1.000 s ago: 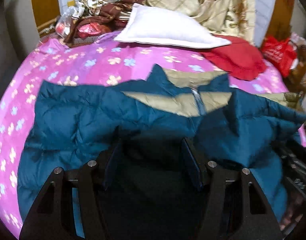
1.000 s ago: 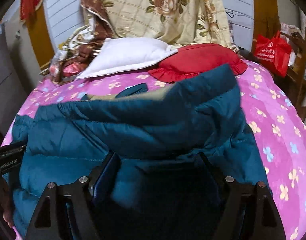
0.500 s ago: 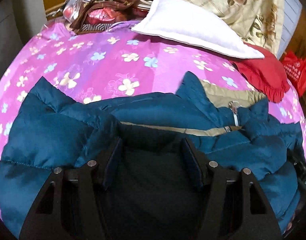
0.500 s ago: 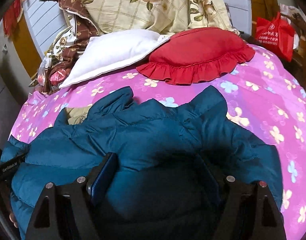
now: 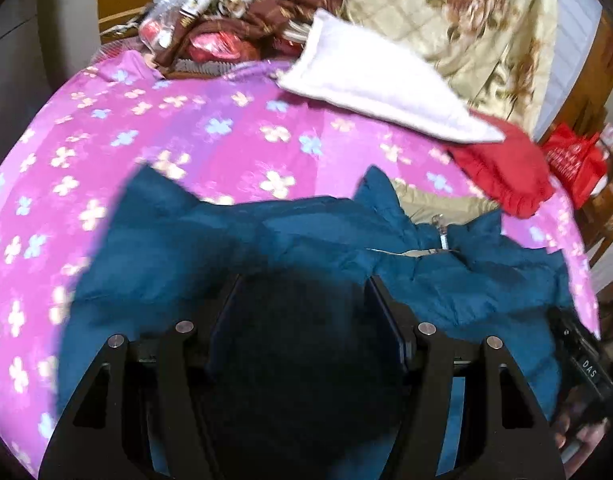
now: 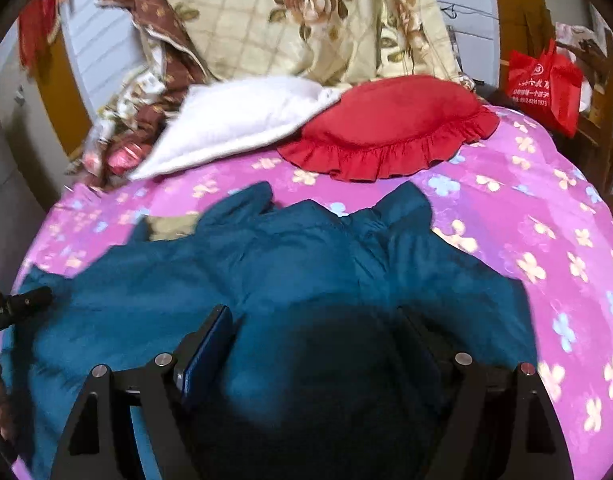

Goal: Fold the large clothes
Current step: 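Grasp the jacket edge with both tools and fold it over the body, then open both tools and pull them back from the folded jacket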

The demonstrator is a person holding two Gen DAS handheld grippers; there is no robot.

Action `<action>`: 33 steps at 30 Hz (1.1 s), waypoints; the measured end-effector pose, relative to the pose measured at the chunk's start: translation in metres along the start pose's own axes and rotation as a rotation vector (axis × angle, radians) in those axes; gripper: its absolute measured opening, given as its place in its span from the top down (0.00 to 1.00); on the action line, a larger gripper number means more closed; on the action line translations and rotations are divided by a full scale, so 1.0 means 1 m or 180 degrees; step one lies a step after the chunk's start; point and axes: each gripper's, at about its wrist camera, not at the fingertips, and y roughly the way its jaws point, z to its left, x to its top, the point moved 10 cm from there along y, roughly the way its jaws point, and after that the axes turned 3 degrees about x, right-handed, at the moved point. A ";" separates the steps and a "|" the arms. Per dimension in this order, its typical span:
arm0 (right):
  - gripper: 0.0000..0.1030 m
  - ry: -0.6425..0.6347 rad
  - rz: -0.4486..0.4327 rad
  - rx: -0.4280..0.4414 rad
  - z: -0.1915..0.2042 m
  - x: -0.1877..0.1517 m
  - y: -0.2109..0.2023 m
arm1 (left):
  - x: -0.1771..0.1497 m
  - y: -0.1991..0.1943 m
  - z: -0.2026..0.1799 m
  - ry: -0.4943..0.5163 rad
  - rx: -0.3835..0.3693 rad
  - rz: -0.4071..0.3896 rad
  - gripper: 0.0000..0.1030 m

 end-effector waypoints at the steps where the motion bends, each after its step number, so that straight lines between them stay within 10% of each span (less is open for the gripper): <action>1: 0.22 0.0019 -0.0028 0.0039 0.000 -0.002 -0.010 | 0.001 -0.012 0.012 -0.0019 0.0042 -0.0066 0.39; 8: 0.22 0.0182 -0.0079 -0.0188 -0.047 -0.017 -0.036 | -0.014 -0.016 0.093 -0.0249 0.0356 -0.0081 0.39; 11: 0.22 0.0352 -0.0053 -0.0203 -0.069 -0.027 -0.030 | -0.029 0.003 0.110 -0.0529 0.0139 0.0061 0.36; 14: 0.16 0.0647 -0.0049 0.0000 -0.084 -0.035 -0.020 | -0.034 0.013 0.117 -0.0664 0.0088 0.0002 0.19; 24: 0.08 0.0901 -0.0143 0.0265 -0.089 -0.039 -0.004 | -0.040 0.035 0.122 -0.1035 -0.0253 0.0035 0.10; 33: 0.09 0.0677 -0.0123 -0.0204 -0.086 -0.036 -0.025 | -0.036 -0.011 0.112 -0.0852 -0.0251 -0.0010 0.11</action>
